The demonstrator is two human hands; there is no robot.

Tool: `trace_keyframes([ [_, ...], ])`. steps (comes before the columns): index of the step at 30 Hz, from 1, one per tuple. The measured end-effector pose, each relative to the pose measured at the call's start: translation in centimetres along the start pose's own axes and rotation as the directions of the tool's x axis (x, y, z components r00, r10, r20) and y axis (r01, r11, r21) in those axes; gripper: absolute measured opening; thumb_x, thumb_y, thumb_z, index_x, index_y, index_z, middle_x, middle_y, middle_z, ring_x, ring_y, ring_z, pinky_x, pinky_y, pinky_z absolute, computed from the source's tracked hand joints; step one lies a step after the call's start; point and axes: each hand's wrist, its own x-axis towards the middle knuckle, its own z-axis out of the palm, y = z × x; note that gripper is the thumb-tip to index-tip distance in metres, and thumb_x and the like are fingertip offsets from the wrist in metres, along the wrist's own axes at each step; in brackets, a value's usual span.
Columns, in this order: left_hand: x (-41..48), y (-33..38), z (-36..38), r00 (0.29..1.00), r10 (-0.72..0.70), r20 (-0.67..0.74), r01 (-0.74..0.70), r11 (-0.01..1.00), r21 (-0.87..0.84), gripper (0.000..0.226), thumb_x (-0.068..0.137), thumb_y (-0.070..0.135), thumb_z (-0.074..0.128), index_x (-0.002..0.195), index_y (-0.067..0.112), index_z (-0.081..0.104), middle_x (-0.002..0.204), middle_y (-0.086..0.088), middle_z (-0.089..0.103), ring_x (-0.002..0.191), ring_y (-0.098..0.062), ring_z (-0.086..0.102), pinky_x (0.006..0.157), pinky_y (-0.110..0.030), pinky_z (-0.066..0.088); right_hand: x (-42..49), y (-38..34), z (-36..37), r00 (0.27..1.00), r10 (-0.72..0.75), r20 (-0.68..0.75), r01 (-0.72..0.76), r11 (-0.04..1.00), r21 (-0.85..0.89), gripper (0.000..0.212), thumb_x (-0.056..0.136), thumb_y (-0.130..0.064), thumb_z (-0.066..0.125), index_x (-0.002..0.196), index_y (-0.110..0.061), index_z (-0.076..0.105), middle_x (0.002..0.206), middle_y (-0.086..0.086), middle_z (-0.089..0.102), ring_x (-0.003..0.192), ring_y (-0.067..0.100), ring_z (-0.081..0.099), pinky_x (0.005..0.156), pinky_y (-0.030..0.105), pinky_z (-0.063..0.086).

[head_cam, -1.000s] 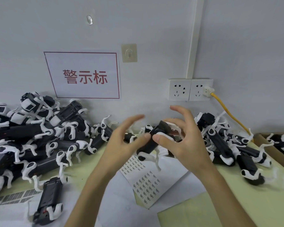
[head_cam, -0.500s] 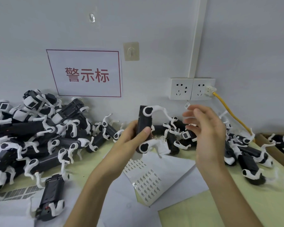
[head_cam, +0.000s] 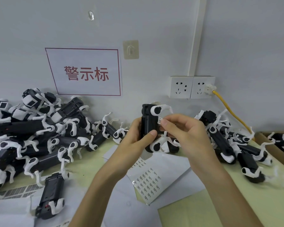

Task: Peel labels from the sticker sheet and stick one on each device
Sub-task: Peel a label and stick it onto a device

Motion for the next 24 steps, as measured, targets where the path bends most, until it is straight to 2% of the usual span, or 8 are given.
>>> trace_keyframes([
  [5, 0.0, 0.0, 0.3, 1.0, 0.02, -0.015, -0.019, 0.999, 0.034, 0.034, 0.102, 0.022, 0.057, 0.136, 0.025, 0.051, 0.125, 0.003, 0.07, 0.117, -0.009, 0.065, 0.09, -0.023, 0.051, 0.0, 0.1, 0.1, 1.0, -0.002, -0.02, 0.001, 0.999, -0.049, 0.009, 0.092, -0.017, 0.073, 0.084, -0.019, 0.076, 0.083, 0.004, 0.077, 0.08, 0.014, 0.072, 0.073, 0.019, 0.054],
  [8, -0.1, 0.1, 0.6, 0.999, 0.031, -0.028, -0.03, 0.998, 0.047, 0.033, 0.103, 0.02, 0.058, 0.134, 0.024, 0.052, 0.114, 0.013, 0.073, 0.109, -0.002, 0.066, 0.084, -0.019, 0.051, 0.0, 0.2, 0.3, 1.0, 0.003, -0.028, -0.004, 0.999, -0.05, 0.011, 0.093, -0.016, 0.071, 0.084, -0.02, 0.075, 0.082, 0.002, 0.076, 0.082, 0.017, 0.073, 0.078, 0.027, 0.056],
  [11, 0.0, 0.1, 0.8, 0.997, 0.046, -0.053, -0.043, 0.997, 0.063, 0.032, 0.103, 0.02, 0.059, 0.134, 0.025, 0.052, 0.107, 0.018, 0.072, 0.106, -0.003, 0.066, 0.087, -0.025, 0.05, -0.1, 0.2, 0.5, 1.0, -0.007, -0.022, 0.005, 0.997, -0.073, 0.009, 0.093, -0.016, 0.07, 0.085, -0.018, 0.073, 0.081, -0.002, 0.075, 0.08, 0.013, 0.072, 0.076, 0.025, 0.054],
  [15, 0.1, 0.1, 0.9, 0.994, 0.072, -0.079, -0.066, 0.994, 0.083, 0.033, 0.102, 0.024, 0.062, 0.133, 0.027, 0.051, 0.109, 0.013, 0.07, 0.111, -0.01, 0.065, 0.097, -0.035, 0.052, -0.3, 0.3, 0.8, 1.0, -0.023, -0.017, 0.022, 0.997, -0.077, 0.01, 0.094, -0.014, 0.069, 0.086, -0.017, 0.073, 0.082, -0.004, 0.075, 0.08, 0.01, 0.072, 0.073, 0.017, 0.053],
  [20, 0.1, 0.0, 1.2, 0.991, 0.101, -0.085, -0.092, 0.99, 0.104, 0.046, 0.088, 0.036, 0.061, 0.132, 0.028, 0.05, 0.11, 0.011, 0.069, 0.11, -0.008, 0.065, 0.096, -0.031, 0.053, -0.3, 0.5, 1.0, 0.999, -0.037, -0.028, 0.035, 0.997, -0.071, 0.009, 0.095, -0.013, 0.068, 0.088, -0.015, 0.074, 0.079, -0.008, 0.074, 0.075, 0.004, 0.07, 0.069, 0.014, 0.052],
  [24, 0.1, -0.1, 1.4, 0.99, 0.106, -0.093, -0.094, 0.988, 0.125, 0.043, 0.088, 0.037, 0.062, 0.129, 0.03, 0.049, 0.112, 0.005, 0.068, 0.112, -0.018, 0.065, 0.1, -0.043, 0.053, -0.3, 0.6, 1.0, 0.998, -0.028, -0.049, 0.024, 0.997, -0.068, 0.011, 0.094, -0.014, 0.069, 0.085, -0.017, 0.074, 0.078, -0.007, 0.074, 0.075, 0.007, 0.07, 0.07, 0.017, 0.053],
])
